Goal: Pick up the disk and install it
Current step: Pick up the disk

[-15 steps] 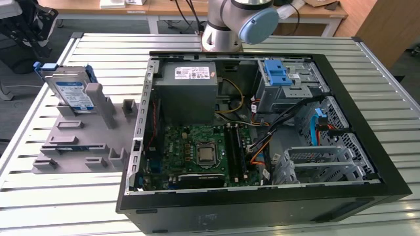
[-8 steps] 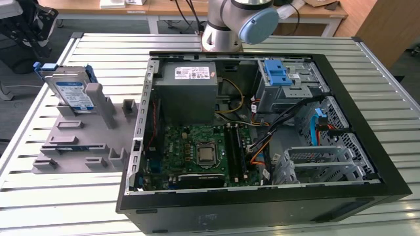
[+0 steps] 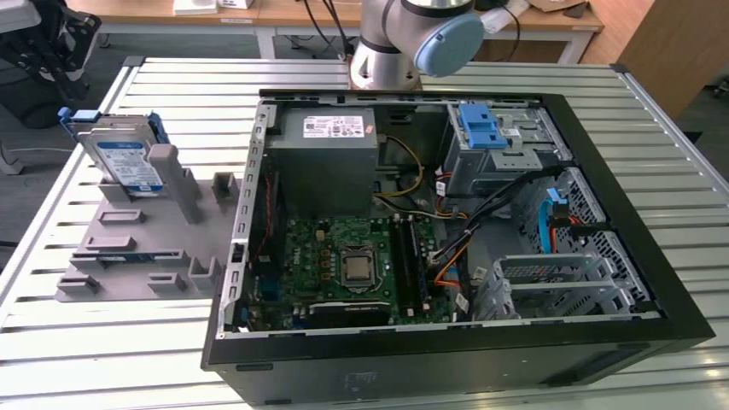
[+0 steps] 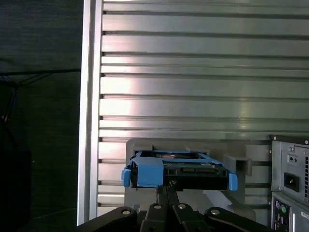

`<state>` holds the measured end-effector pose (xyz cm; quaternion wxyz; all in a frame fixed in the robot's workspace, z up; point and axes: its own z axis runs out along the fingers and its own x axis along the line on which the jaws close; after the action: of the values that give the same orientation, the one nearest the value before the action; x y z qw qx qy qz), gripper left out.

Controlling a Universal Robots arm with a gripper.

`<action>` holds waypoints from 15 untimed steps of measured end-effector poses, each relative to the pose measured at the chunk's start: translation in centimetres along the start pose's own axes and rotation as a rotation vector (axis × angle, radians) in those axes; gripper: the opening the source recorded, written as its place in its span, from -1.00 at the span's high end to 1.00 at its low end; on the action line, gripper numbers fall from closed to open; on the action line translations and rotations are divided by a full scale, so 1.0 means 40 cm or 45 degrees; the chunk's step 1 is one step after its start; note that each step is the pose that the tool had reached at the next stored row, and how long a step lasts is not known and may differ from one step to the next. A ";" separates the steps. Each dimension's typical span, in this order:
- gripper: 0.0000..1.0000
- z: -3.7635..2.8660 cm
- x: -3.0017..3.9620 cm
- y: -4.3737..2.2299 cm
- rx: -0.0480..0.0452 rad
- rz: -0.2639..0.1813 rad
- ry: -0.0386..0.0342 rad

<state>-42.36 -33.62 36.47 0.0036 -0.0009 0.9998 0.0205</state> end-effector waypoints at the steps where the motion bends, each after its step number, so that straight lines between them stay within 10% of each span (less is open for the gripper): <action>1: 0.79 0.000 0.000 0.000 0.000 -0.002 0.0000; 15: 0.79 0.000 0.000 0.000 0.000 -0.012 0.0005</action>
<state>-42.36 -33.62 36.47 0.0035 -0.0054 0.9998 0.0205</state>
